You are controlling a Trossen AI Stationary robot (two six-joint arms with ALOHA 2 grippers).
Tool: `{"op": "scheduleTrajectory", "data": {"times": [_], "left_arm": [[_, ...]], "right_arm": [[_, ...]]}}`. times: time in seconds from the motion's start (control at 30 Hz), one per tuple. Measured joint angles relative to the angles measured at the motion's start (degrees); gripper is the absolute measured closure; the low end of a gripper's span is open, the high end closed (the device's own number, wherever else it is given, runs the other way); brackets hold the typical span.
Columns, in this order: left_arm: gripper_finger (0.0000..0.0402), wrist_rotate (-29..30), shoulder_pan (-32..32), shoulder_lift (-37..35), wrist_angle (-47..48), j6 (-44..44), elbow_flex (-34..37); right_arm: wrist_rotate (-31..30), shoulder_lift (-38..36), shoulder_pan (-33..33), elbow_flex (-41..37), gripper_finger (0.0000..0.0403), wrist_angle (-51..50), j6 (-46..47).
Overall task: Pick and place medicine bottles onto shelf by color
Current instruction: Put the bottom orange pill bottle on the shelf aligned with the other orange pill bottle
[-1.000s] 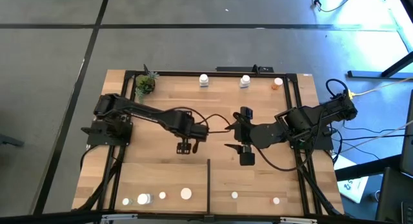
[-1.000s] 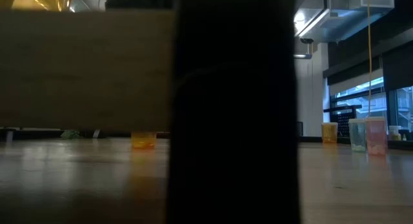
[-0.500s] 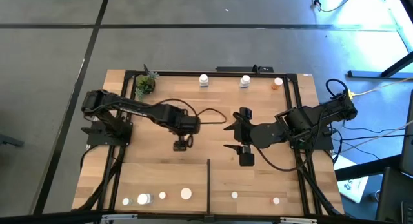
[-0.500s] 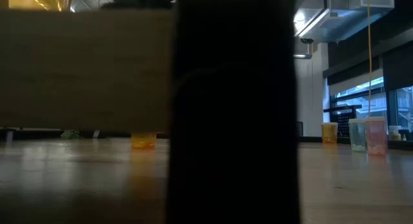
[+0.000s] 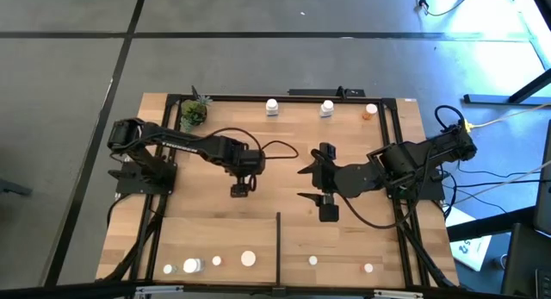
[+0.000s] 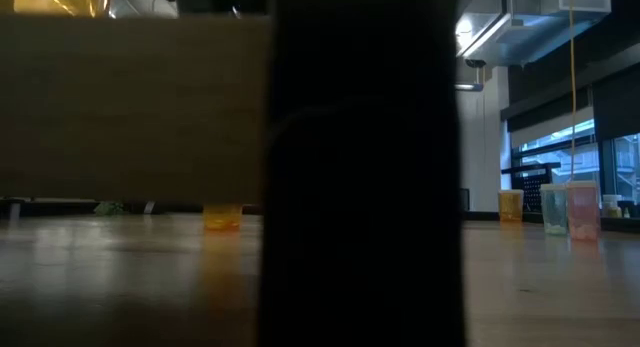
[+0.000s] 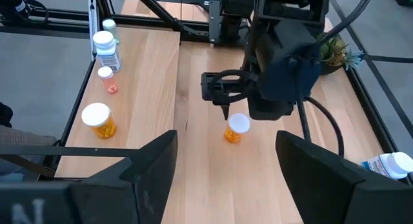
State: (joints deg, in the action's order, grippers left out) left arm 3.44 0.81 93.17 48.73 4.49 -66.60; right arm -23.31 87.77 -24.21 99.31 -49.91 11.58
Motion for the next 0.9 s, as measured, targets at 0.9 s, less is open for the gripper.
{"op": "scheduleTrajectory", "data": {"times": [0.9], "left_arm": [[0.0034, -1.39, -1.28, 3.63, -6.43, -1.69, 2.96]], "right_arm": [[-0.02, 0.0, 0.01, 0.0, 0.0139, -0.03, -0.05]]}}
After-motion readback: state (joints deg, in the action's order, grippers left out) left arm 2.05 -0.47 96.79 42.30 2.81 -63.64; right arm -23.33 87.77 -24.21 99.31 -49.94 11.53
